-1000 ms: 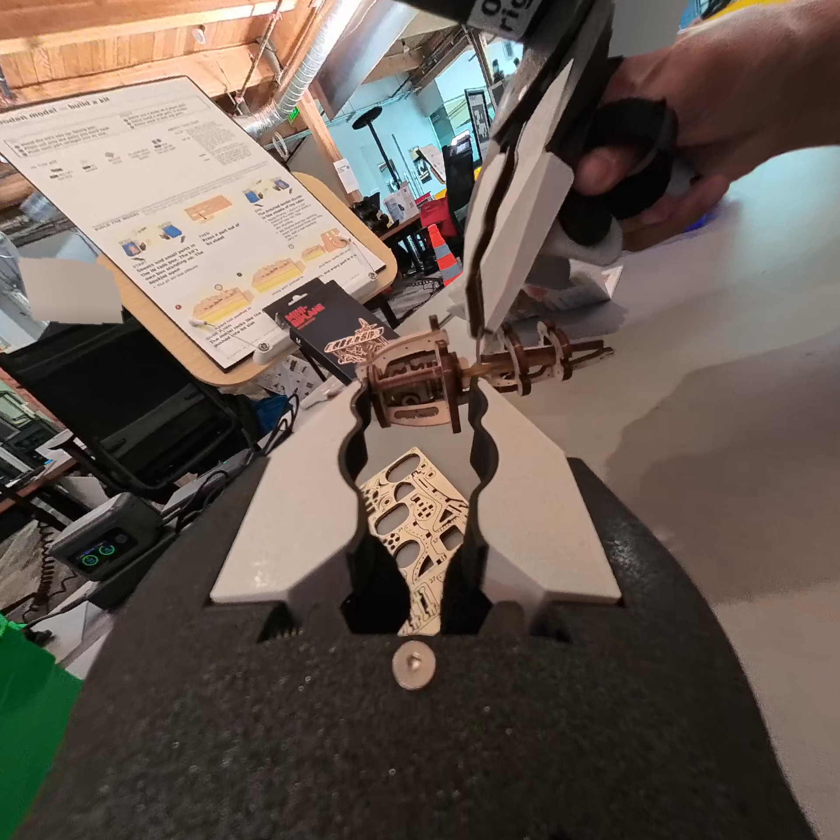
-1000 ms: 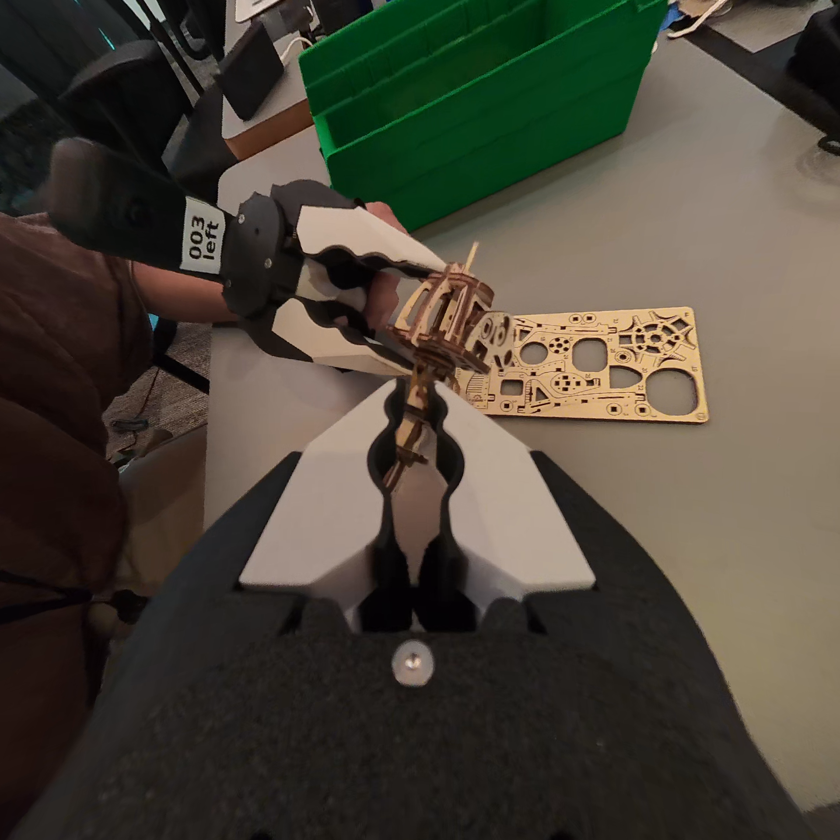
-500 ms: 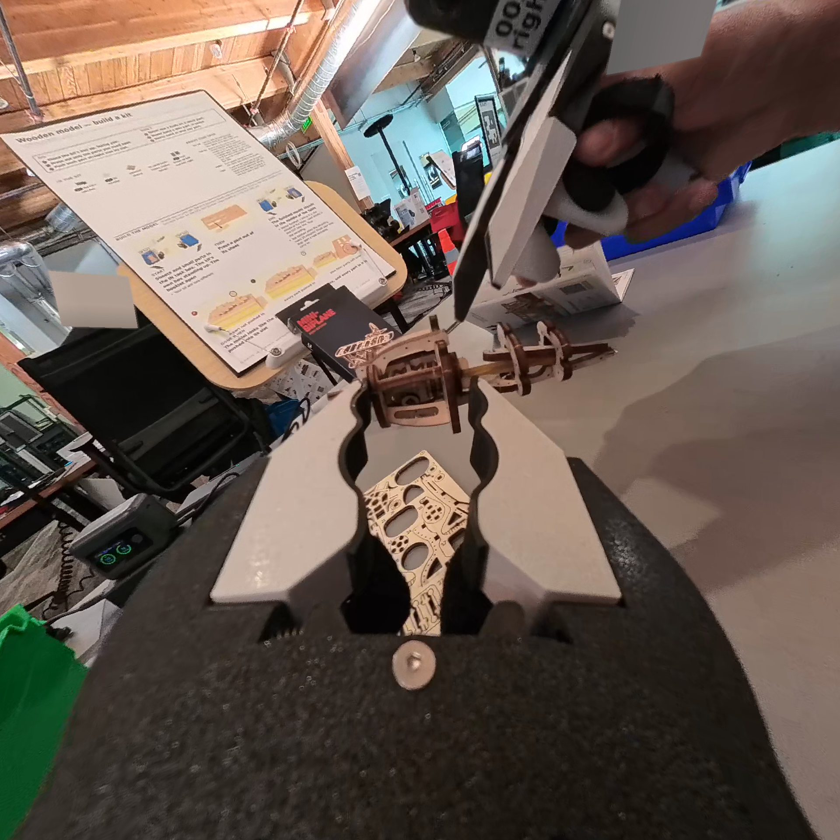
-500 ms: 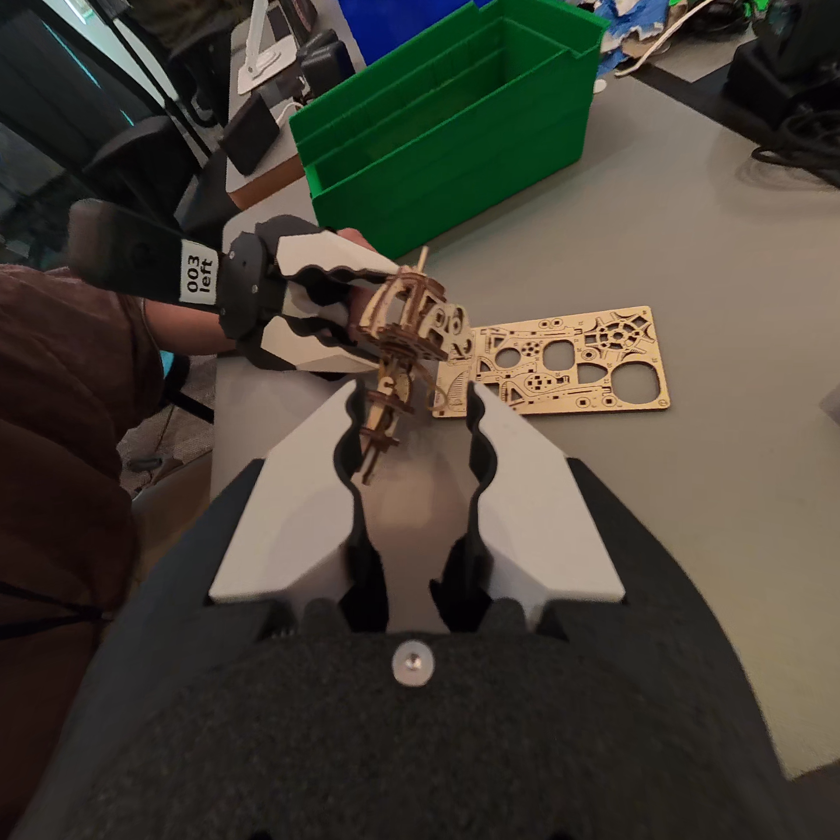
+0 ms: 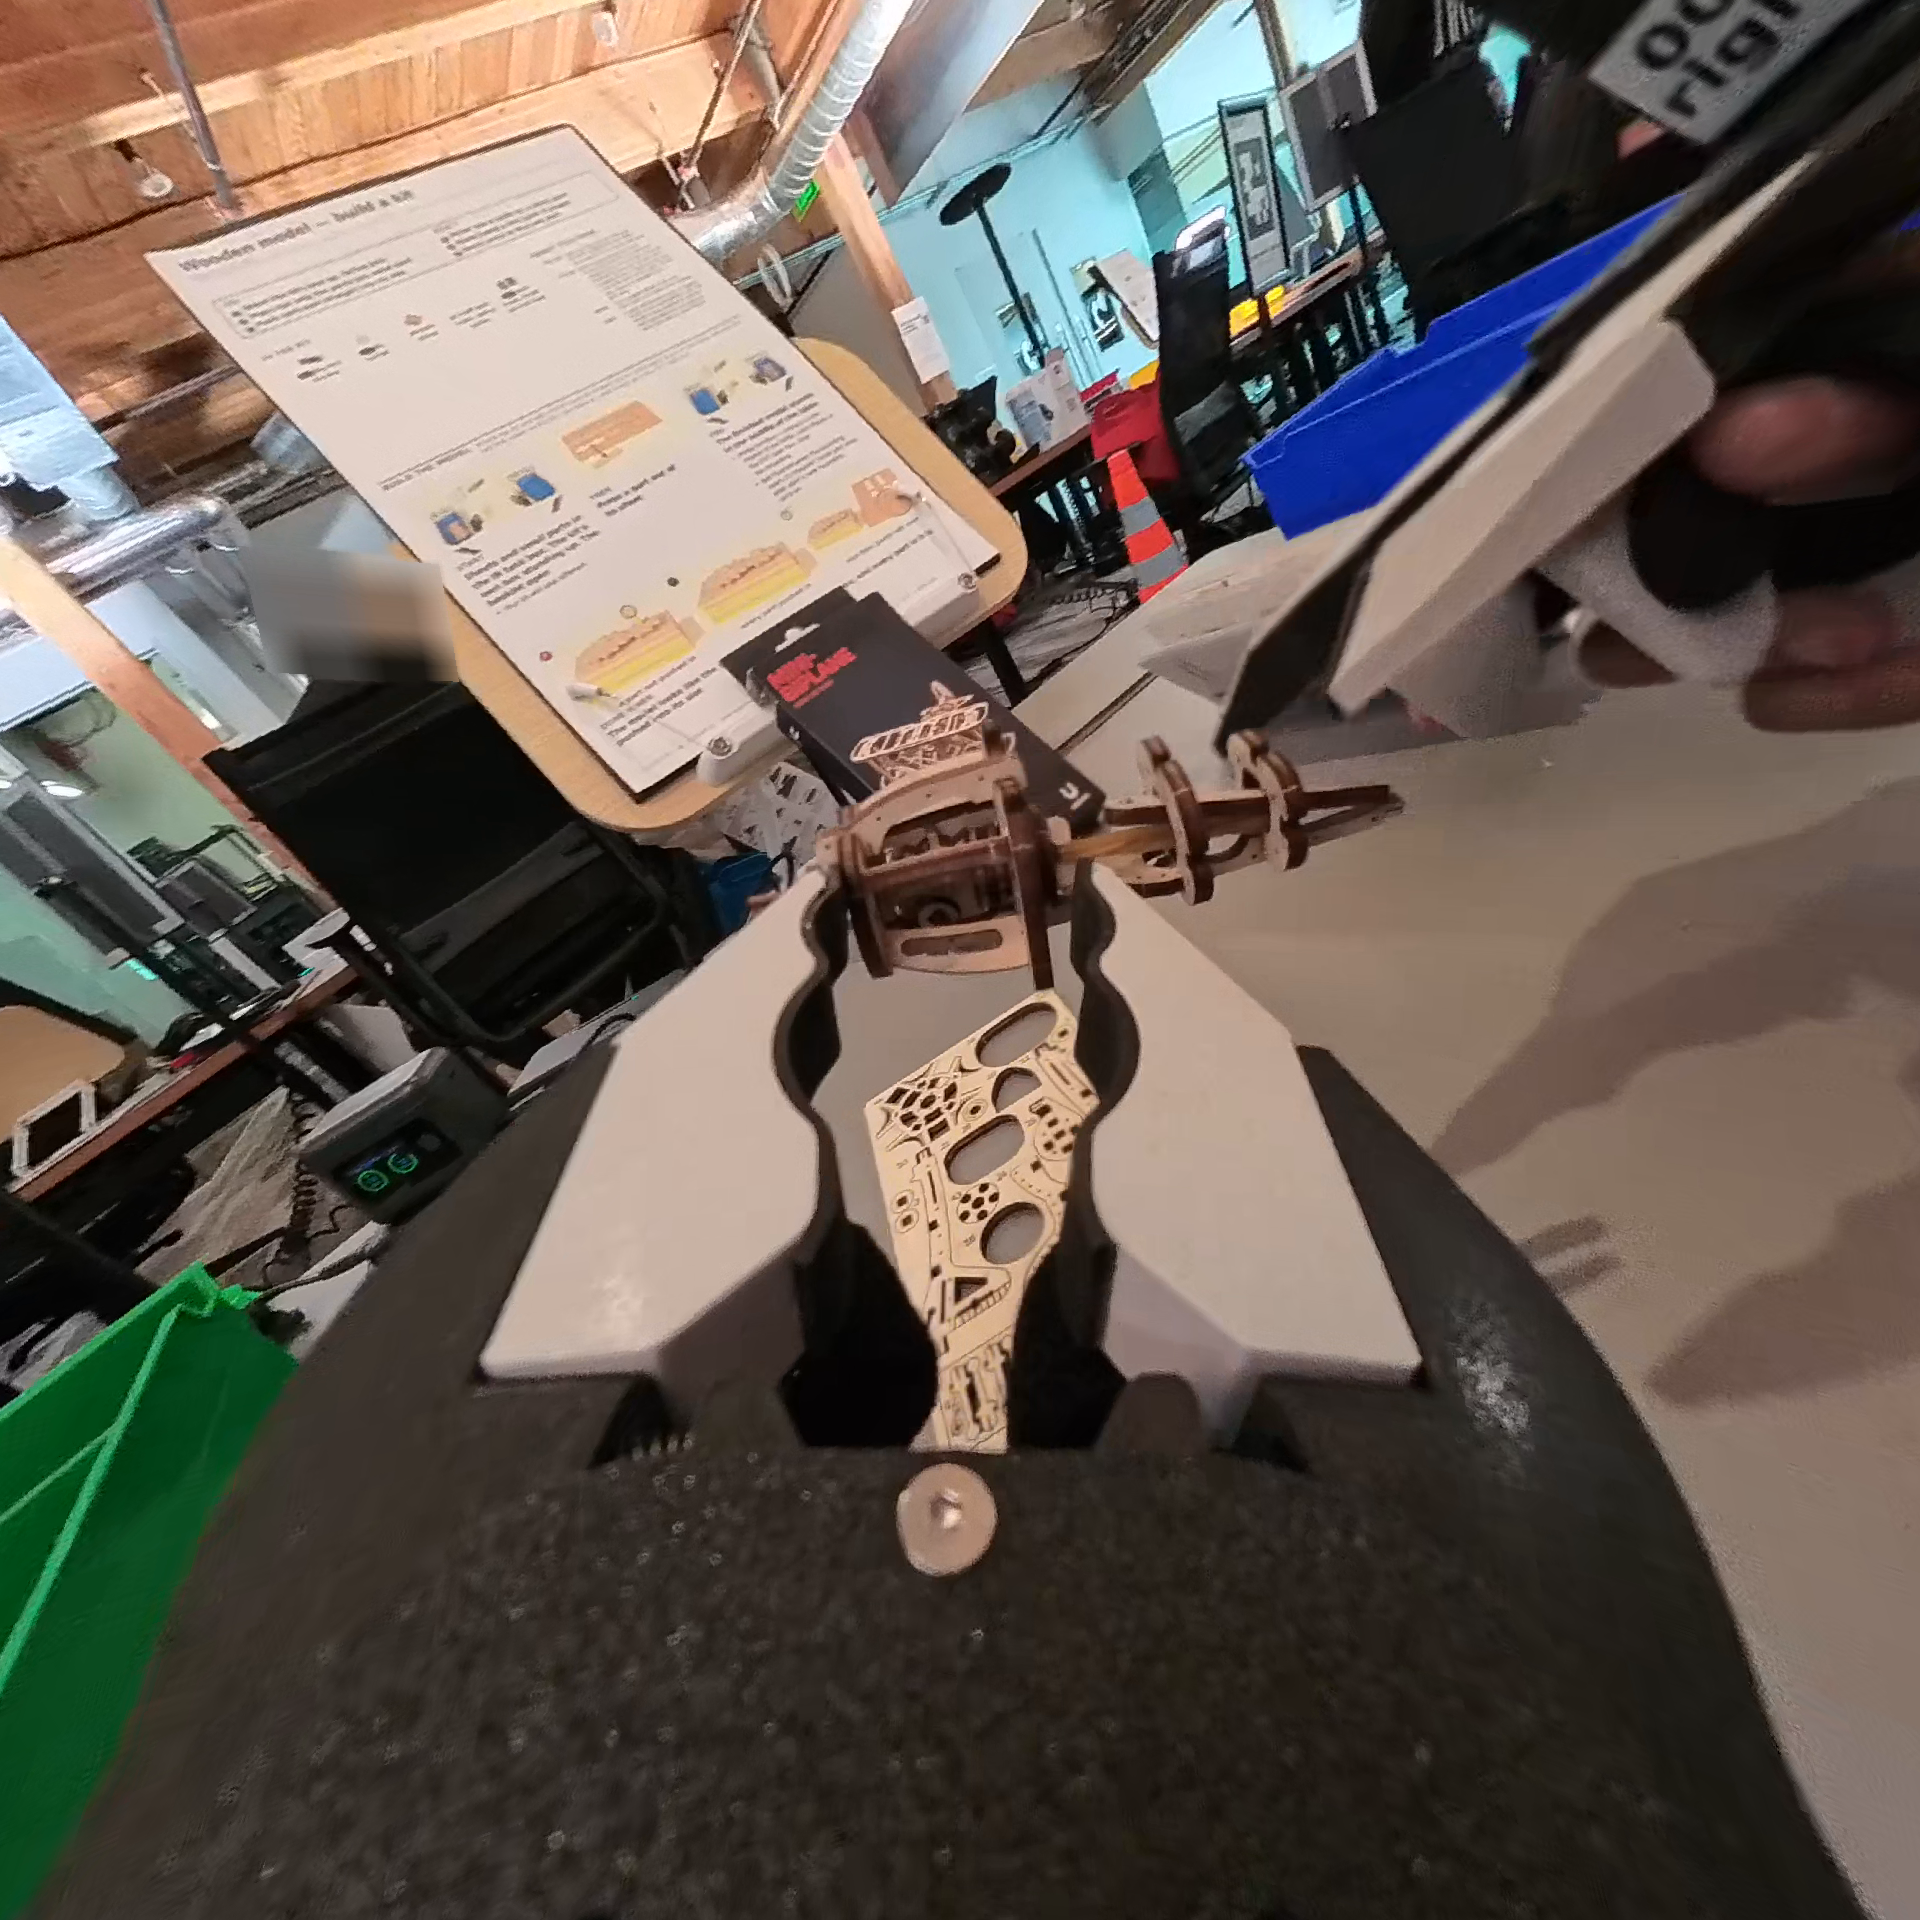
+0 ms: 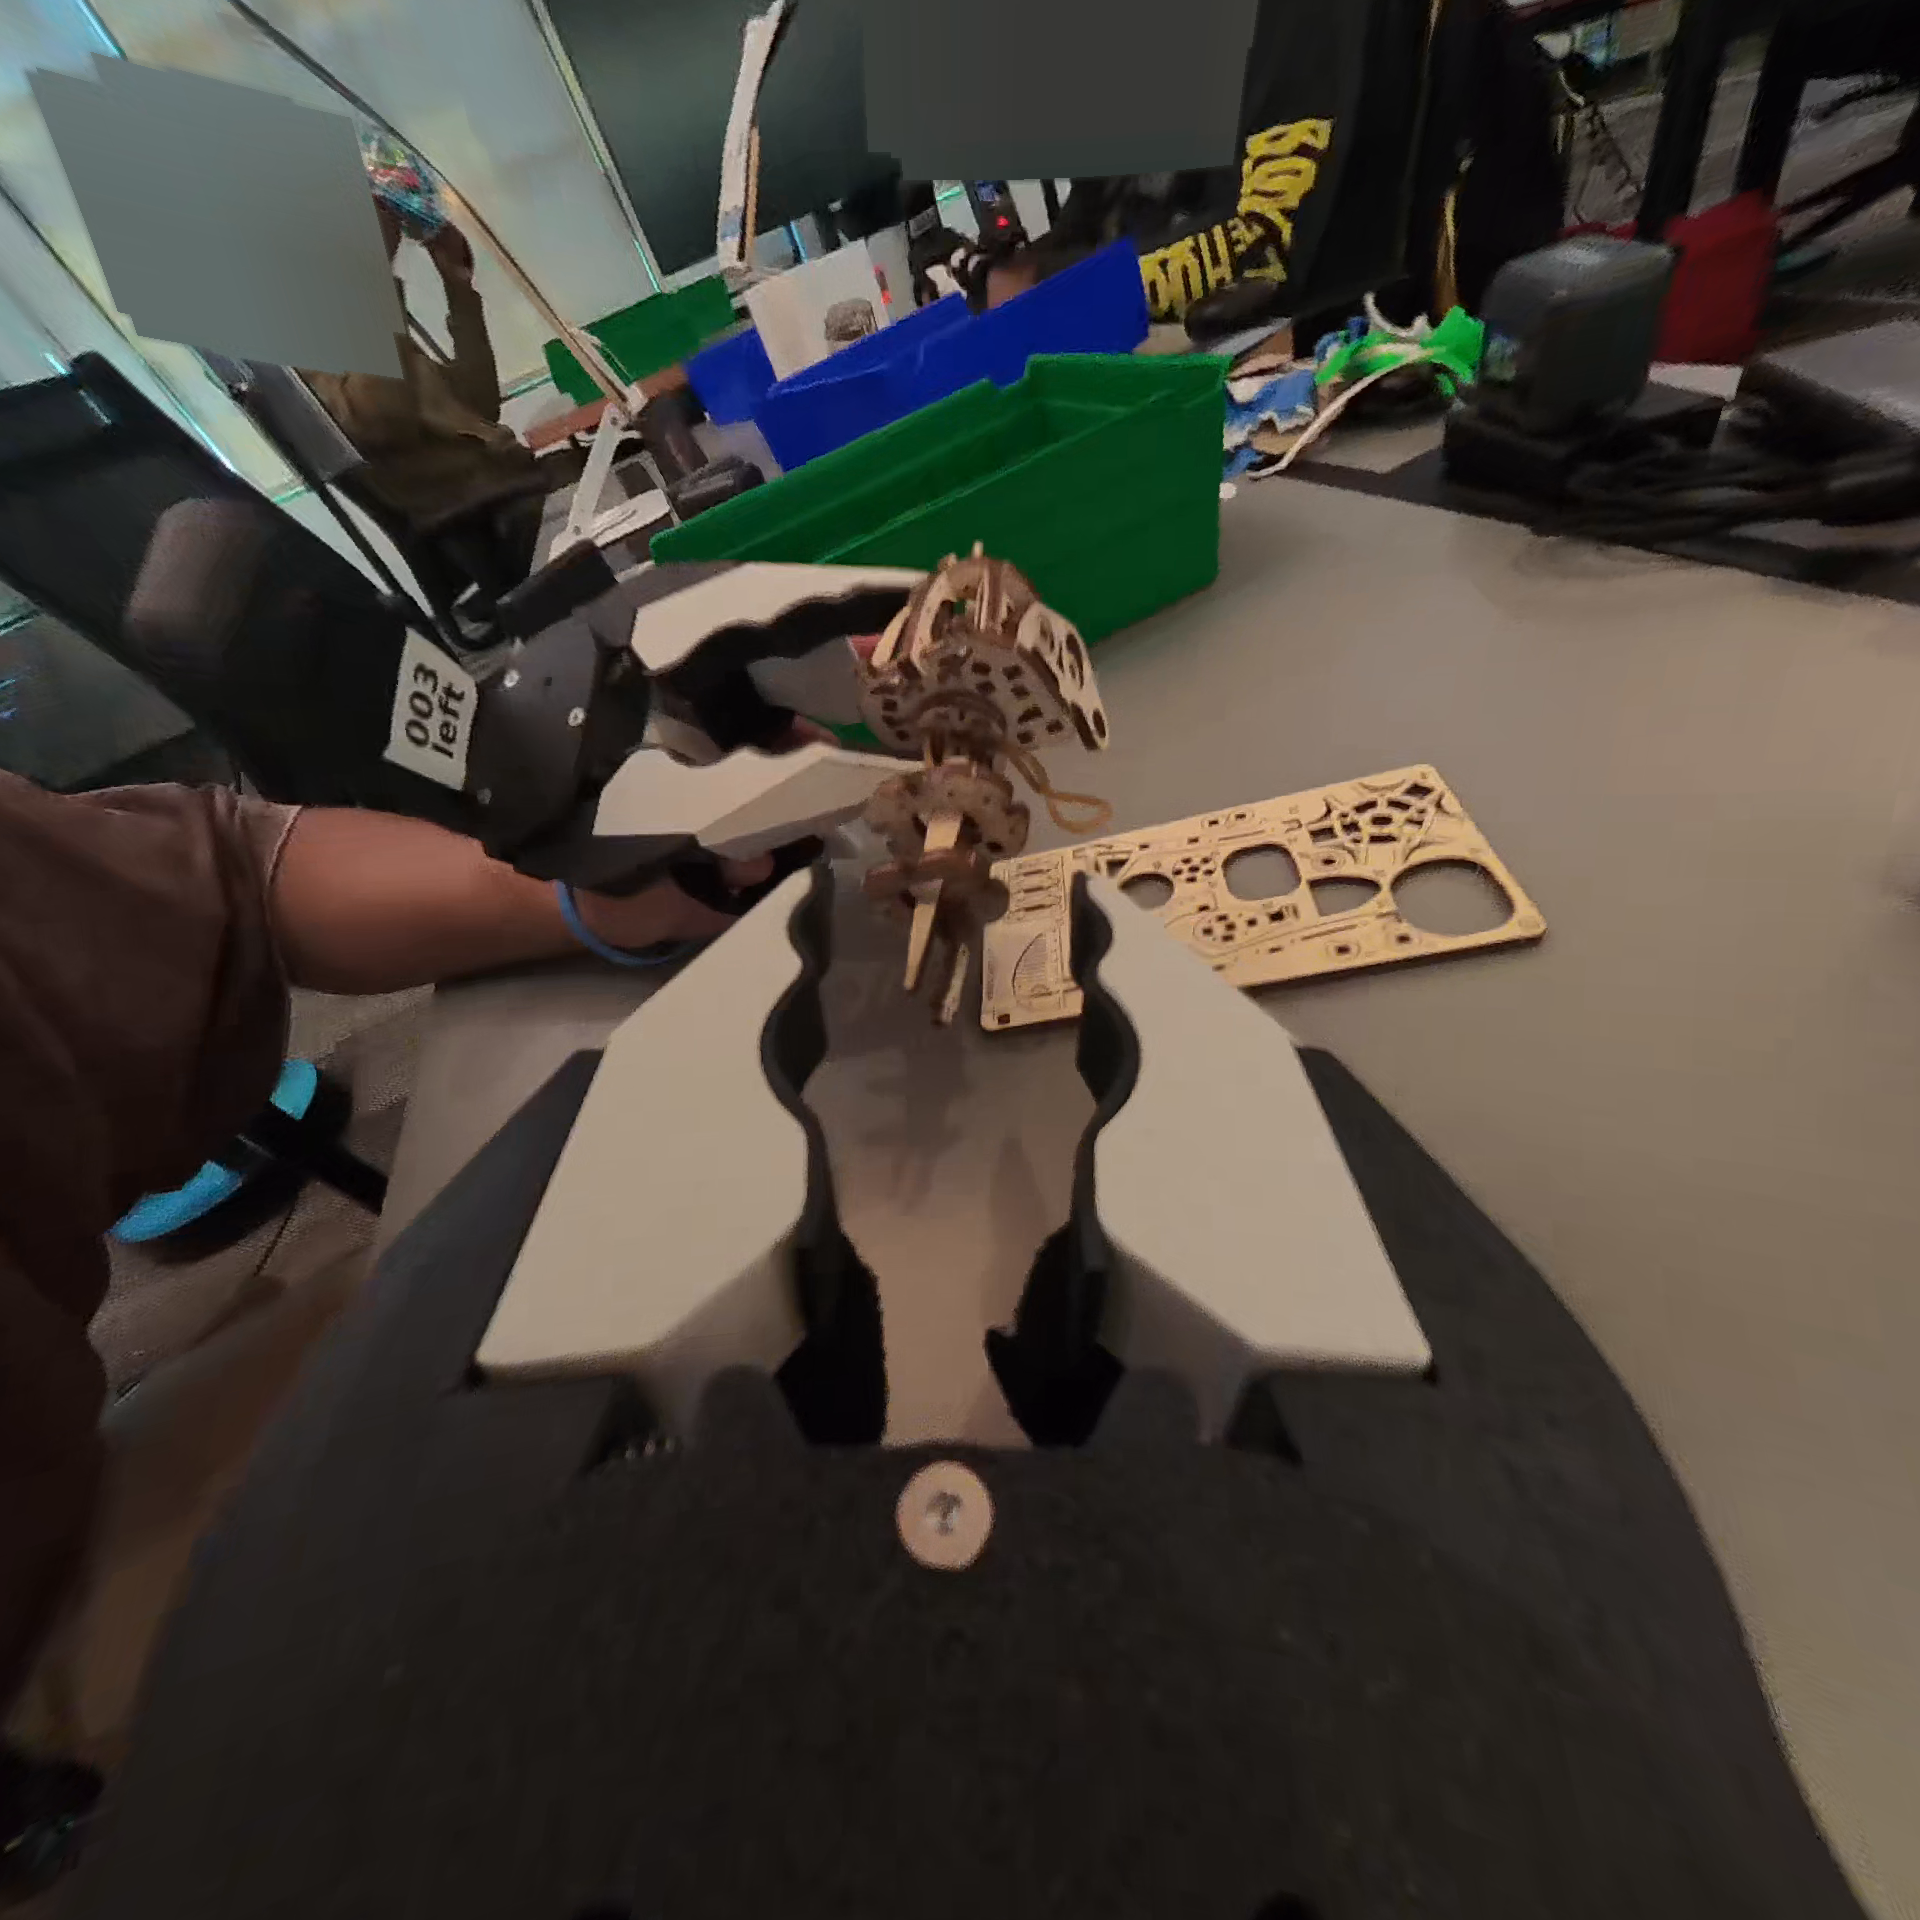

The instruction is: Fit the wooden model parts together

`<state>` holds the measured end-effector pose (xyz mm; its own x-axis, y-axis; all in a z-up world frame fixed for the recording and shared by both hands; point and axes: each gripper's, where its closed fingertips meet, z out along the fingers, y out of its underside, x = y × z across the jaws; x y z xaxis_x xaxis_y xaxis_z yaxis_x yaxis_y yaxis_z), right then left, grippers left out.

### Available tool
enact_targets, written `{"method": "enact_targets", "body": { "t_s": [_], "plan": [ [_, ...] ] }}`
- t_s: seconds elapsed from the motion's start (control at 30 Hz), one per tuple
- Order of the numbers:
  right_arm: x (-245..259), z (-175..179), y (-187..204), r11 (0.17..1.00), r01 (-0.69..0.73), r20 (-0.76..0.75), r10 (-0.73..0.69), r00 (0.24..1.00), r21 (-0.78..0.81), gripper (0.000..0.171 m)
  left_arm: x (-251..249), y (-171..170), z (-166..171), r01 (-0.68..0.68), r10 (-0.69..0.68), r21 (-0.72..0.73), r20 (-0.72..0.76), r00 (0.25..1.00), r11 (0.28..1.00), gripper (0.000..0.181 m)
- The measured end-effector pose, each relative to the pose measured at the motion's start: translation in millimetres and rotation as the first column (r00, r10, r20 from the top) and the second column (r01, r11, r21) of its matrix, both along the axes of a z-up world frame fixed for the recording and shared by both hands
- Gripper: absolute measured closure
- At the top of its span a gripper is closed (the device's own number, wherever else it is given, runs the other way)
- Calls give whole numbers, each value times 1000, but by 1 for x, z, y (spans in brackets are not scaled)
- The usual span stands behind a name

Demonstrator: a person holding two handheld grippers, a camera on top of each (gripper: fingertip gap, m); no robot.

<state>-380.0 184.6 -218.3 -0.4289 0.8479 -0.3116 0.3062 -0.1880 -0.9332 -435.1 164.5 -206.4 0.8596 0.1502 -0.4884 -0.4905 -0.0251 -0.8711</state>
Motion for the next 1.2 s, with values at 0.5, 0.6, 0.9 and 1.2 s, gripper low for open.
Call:
{"method": "enact_targets", "body": {
  "t_s": [0.5, 0.6, 0.9, 1.2],
  "plan": [
    [7, -18, 0, 949, 101, -35, -95, 995, 300, 147, -2, 3, -4, -35, 36, -20, 25, 999, 999, 141],
    [6, -22, 1, 951, 97, -20, -96, 995, 295, 147, -3, 3, -8, -52, 54, -40, 47, 997, 998, 141],
    [34, -4, -23, 988, -19, 36, 14, 999, 150, 104, 40, -21, 11, -188, 187, -21, -31, 982, 982, 141],
    [67, -10, -45, 930, 53, 104, -97, 990, 365, 136, 91, -41, 11, -232, 232, -40, -6, 973, 972, 141]
  ]
}}
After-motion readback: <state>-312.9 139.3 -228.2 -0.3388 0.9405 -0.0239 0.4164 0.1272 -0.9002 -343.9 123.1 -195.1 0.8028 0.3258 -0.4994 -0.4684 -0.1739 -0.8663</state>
